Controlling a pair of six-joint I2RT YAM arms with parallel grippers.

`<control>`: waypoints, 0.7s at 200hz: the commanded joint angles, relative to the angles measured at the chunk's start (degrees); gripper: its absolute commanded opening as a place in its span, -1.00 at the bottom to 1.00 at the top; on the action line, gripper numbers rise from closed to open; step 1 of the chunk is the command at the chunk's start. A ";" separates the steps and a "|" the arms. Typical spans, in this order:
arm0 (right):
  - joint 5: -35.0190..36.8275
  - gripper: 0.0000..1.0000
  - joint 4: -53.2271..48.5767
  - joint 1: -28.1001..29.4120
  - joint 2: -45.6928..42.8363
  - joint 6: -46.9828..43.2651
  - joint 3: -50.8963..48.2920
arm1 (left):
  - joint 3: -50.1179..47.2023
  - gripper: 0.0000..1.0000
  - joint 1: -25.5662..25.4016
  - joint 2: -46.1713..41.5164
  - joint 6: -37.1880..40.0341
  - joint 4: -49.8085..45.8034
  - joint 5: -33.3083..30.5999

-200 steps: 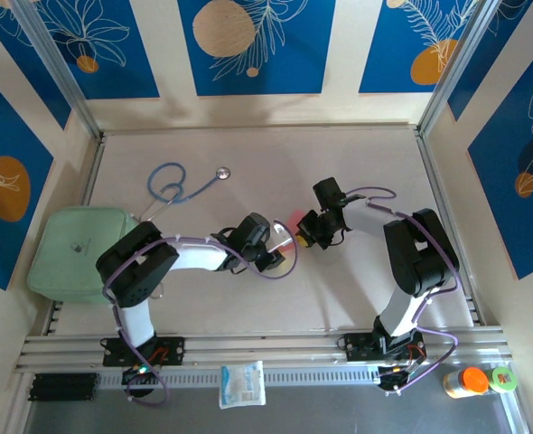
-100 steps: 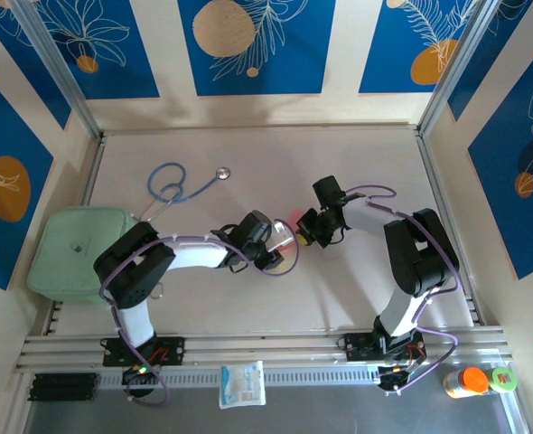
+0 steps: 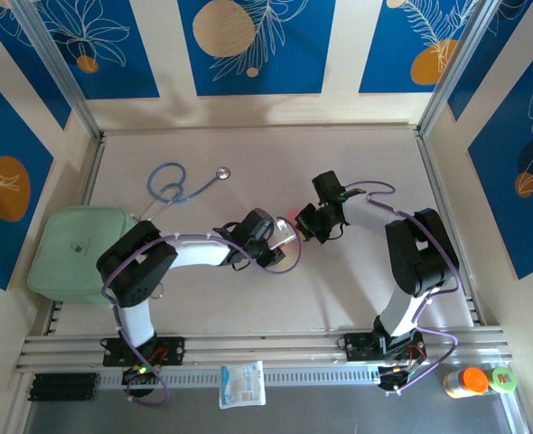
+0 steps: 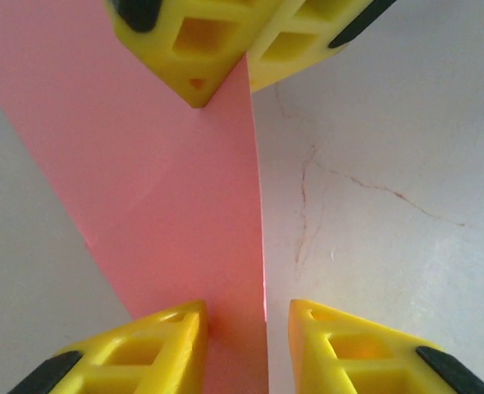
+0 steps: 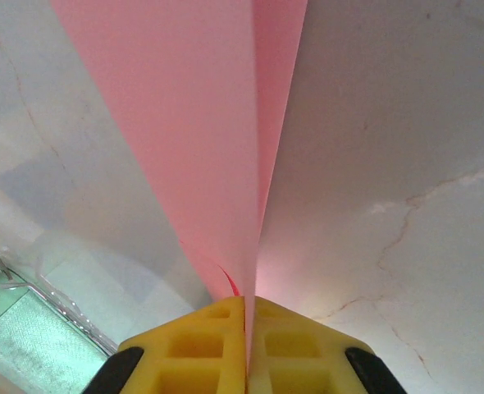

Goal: Fold a paper plane with a square sheet of paper (pick it up from the middle)
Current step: Fold the wing for the fifth time at the center of the table.

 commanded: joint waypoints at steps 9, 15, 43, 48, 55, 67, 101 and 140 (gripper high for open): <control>-1.96 -0.83 -2.49 0.45 -0.12 -0.03 1.33 | 0.94 -0.42 -0.45 0.76 0.97 -0.67 -0.79; -1.93 -0.82 -2.52 0.46 -0.09 0.00 1.29 | 0.97 -0.44 -0.45 0.76 0.94 -0.66 -0.79; -1.65 -0.70 -2.96 0.43 -0.04 -0.18 1.61 | 0.71 -0.51 -0.45 0.78 0.89 -0.51 -0.71; -1.49 -0.67 -2.98 0.41 -0.05 -0.28 1.68 | 0.72 -0.53 -0.43 0.72 0.82 -0.49 -0.66; -1.26 -0.62 -3.27 0.44 -0.19 -0.37 1.75 | 0.65 -0.54 -0.45 0.76 0.82 -0.49 -0.62; -0.99 -0.54 -3.40 0.41 -0.34 -0.62 1.84 | 0.61 -0.58 -0.36 0.76 0.72 -0.50 -0.46; -0.15 -0.31 -4.32 0.26 -0.96 -1.49 2.12 | 0.09 -0.67 -0.27 0.34 -0.11 -0.04 0.49; 1.00 -0.05 -5.91 -0.88 -2.01 -4.10 2.82 | 0.34 -0.77 0.67 -0.31 -2.59 -1.28 3.83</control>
